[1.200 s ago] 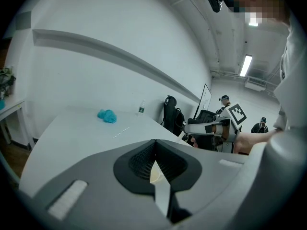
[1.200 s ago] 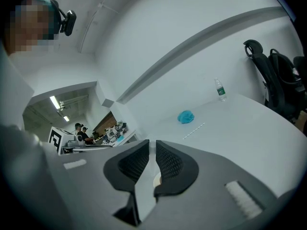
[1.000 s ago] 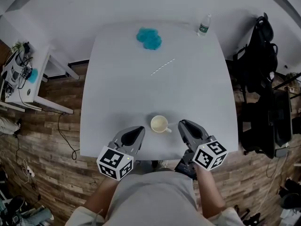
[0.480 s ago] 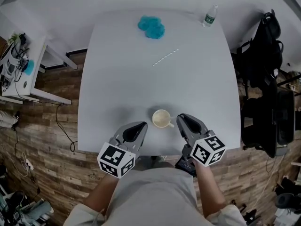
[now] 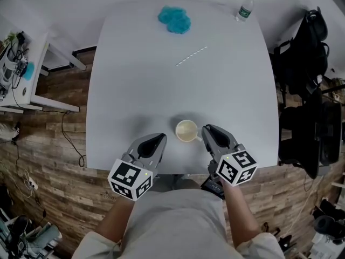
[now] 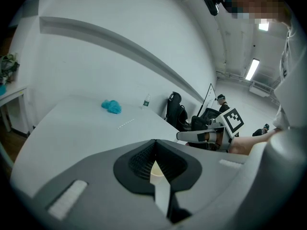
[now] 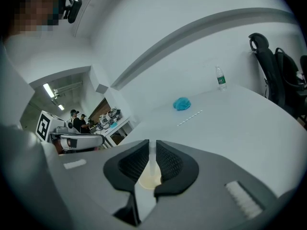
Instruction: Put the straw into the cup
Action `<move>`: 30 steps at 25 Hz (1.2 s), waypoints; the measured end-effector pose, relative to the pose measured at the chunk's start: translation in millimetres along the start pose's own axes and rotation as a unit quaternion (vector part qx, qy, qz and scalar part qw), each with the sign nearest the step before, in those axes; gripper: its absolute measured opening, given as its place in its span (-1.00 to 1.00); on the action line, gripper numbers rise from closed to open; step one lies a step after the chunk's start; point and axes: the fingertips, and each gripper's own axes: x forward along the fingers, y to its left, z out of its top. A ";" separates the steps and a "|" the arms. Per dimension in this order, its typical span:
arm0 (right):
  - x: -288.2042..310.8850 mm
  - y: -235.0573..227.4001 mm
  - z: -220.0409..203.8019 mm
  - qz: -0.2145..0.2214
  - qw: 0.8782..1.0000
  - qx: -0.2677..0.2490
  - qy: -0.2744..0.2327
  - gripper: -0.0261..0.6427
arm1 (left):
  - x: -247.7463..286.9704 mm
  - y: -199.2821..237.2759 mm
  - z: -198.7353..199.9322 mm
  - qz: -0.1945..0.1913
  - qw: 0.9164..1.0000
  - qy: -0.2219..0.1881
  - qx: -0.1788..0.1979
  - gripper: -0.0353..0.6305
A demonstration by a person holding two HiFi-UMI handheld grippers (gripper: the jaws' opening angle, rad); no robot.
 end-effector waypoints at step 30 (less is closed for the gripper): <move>35.9 -16.8 -42.9 0.001 0.999 0.012 0.039 -0.75 | 12.8 11.1 -22.0 -0.008 0.999 0.034 -0.012 -0.84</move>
